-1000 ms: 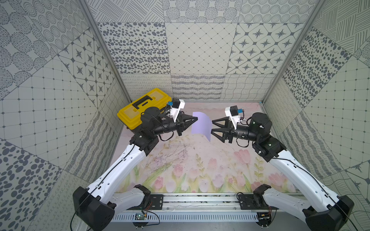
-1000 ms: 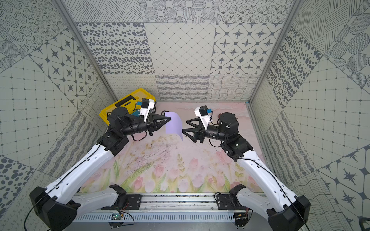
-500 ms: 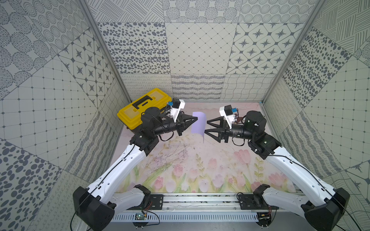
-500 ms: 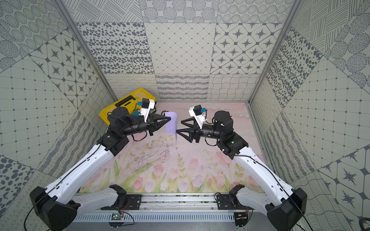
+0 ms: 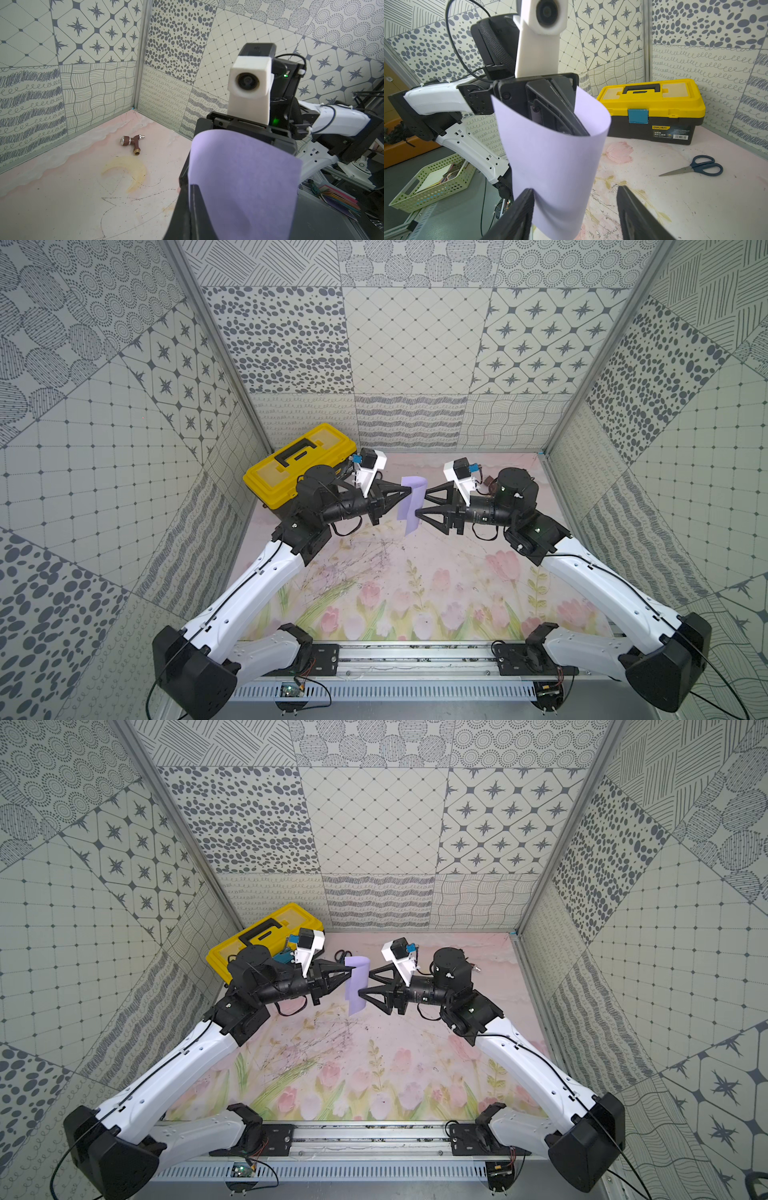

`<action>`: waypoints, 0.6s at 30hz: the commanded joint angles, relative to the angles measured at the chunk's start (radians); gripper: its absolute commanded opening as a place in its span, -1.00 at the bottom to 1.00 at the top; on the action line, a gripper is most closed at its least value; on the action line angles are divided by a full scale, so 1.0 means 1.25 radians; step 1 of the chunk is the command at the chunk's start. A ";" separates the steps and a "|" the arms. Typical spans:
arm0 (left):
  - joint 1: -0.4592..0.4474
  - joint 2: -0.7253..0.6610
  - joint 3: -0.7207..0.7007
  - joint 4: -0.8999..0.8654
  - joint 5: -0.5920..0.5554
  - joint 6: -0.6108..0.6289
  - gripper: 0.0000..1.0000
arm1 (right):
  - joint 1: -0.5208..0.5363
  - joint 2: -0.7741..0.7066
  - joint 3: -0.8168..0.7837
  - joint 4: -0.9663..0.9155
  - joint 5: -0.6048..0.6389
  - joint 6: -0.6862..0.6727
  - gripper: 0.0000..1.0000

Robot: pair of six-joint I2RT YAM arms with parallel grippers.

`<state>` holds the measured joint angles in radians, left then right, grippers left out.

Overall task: Fold the square paper along the opposite sides
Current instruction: Fold the paper.

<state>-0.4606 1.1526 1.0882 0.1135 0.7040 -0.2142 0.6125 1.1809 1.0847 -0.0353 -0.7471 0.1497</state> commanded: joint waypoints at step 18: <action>-0.012 -0.021 0.017 0.006 0.016 0.003 -1.00 | 0.009 0.020 0.006 0.067 -0.036 -0.004 0.16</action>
<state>-0.4740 1.1294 1.0870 0.1108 0.7040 -0.2142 0.6178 1.2022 1.0851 0.0139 -0.7742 0.1497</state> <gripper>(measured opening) 0.061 0.582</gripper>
